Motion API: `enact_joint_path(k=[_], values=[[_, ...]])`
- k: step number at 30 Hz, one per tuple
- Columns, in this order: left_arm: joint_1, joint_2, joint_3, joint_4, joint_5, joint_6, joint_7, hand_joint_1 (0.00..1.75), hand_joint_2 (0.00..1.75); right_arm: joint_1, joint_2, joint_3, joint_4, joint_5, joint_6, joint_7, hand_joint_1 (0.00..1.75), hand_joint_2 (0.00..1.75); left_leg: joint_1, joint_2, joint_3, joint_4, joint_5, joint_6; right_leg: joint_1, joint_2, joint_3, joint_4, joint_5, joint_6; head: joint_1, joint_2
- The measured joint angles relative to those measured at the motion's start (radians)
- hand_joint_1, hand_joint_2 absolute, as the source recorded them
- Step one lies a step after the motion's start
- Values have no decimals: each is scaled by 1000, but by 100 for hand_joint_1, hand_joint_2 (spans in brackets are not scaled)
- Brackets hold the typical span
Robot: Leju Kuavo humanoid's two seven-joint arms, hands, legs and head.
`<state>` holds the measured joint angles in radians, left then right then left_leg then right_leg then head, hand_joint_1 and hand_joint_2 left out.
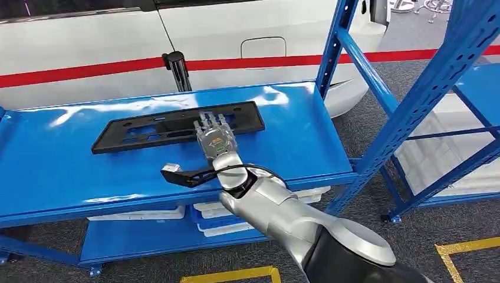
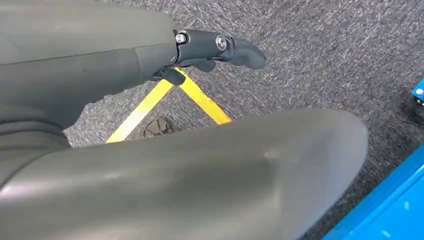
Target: Take the parts from the cabinet and place them on the table.
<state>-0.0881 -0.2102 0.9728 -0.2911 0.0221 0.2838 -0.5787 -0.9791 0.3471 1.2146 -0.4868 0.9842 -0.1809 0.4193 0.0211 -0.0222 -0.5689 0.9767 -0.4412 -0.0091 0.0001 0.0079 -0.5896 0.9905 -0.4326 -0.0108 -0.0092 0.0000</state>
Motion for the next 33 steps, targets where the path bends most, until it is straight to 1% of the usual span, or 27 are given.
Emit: enact_joint_path(k=[10,12,15,16,17,18,19,20,21,22,23,24,25,27,29,33], values=[[0,2,2,-2,-21,-21,-5,0,0,-1,0,-10,90,46,-111,44,0,175,0,0,0,0,0,0,0,0,0,0,0,0,0,0],[0,2,3,-3,-26,-21,-5,0,0,-2,0,-23,111,58,-127,48,0,175,0,0,0,0,0,0,0,0,0,0,0,0,0,0],[0,2,5,-5,-30,-21,-5,0,0,-3,0,-35,134,61,-128,48,2,175,0,0,0,0,0,0,0,0,0,0,0,0,0,0],[0,2,5,-5,-31,-21,-5,0,0,-3,0,-38,138,62,-126,48,31,175,0,0,0,0,0,0,0,0,0,0,0,0,0,0],[0,3,5,-5,-31,-21,-5,0,0,-4,0,-42,145,64,-119,48,31,175,0,0,0,0,0,0,0,0,0,0,0,0,0,0],[0,3,5,-6,-31,-21,-6,0,0,-6,0,-49,151,64,-105,48,140,175,0,0,0,0,0,0,0,0,0,0,0,0,0,0],[0,3,6,-8,-31,-23,-6,0,0,-8,0,-53,156,64,-92,48,150,175,0,0,0,0,0,0,0,0,0,0,0,0,0,0],[0,4,6,-8,-31,-23,-6,0,0,-9,0,-56,161,64,-83,48,150,175,0,0,0,0,0,0,0,0,0,0,0,0,0,0],[0,5,7,-8,-31,-24,-6,0,0,-9,0,-59,165,64,-77,48,161,175,0,0,0,0,0,0,0,0,0,0,0,0,0,0],[0,5,8,-8,-31,-24,-6,0,0,-8,0,-62,170,64,-74,48,161,175,0,0,0,0,0,0,0,0,0,0,0,0,0,0],[0,6,11,-8,-31,-24,-6,0,0,-8,0,-64,174,64,-70,48,168,175,0,0,0,0,0,0,0,0,0,0,0,0,0,0],[-1,6,15,-8,-31,-24,-6,0,0,-9,-1,-66,178,65,-70,48,164,175,0,0,0,0,0,0,0,0,0,0,0,0,0,0],[-1,6,16,-8,-31,-26,-6,0,0,-9,0,-68,180,66,-70,48,171,175,0,0,1,0,0,0,0,0,0,0,0,0,0,0],[-1,6,16,-9,-32,-31,-6,0,0,-9,0,-73,184,68,-69,43,168,175,0,0,1,0,0,0,0,0,0,0,0,0,0,0],[-1,7,16,-9,-32,-32,-6,0,0,-10,0,-74,188,74,-68,37,171,175,0,0,1,0,0,0,0,0,1,0,0,0,0,0],[-3,7,16,-9,-34,-33,-6,0,0,-24,0,-75,195,94,-71,29,169,175,0,1,2,0,0,0,0,0,2,0,0,0,0,0]])
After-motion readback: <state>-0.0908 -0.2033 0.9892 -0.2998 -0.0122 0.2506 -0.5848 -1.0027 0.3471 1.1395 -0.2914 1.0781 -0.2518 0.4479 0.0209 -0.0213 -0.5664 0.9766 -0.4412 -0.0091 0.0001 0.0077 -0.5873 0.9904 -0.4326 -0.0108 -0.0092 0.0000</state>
